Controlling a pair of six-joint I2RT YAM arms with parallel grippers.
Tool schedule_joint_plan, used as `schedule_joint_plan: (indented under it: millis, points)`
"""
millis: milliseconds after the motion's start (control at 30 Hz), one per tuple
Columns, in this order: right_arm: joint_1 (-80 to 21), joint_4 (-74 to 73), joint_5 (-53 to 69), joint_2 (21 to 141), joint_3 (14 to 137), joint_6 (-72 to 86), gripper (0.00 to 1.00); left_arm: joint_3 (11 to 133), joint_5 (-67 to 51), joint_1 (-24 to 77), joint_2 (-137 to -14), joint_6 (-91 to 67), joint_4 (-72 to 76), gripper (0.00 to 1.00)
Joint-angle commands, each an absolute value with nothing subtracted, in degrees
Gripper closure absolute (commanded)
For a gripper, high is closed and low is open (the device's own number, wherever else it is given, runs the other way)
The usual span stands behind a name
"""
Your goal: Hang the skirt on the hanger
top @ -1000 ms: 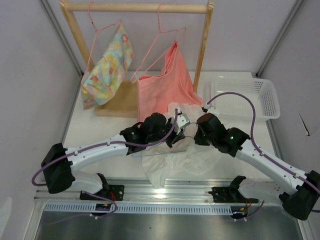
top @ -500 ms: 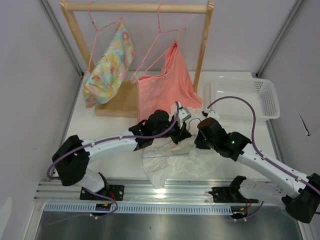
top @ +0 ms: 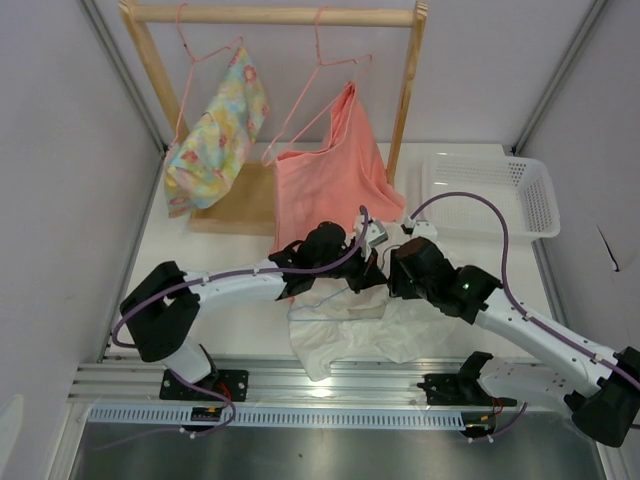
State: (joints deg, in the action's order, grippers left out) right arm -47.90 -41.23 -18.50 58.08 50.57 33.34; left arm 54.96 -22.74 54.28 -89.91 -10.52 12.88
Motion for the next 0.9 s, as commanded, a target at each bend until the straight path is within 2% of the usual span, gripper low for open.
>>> schedule_joint_plan:
  millis: [0,100,267,467,867]
  points:
    - [-48.08,-36.13,-19.95,55.12,49.14,31.90,0.51,57.83,-25.93,54.58,-92.54,-11.95,13.63,1.00]
    - [-48.08,-35.59,-21.17,51.34,46.77,34.09,0.38,58.80,-25.49,54.58,-94.39,-12.30,12.57,1.00]
    - [-47.73,-37.80,-25.40,50.19,46.67,36.30,0.38,57.66,-26.19,54.58,-94.48,-12.75,13.89,1.00]
    - [-44.83,-31.29,-19.34,48.52,42.11,32.95,0.38,61.43,-26.80,53.27,-96.32,-11.95,8.97,1.00]
    - [-44.83,-32.09,-19.86,49.74,37.18,33.49,0.41,65.39,-30.93,52.21,-98.96,-10.90,5.80,1.00]
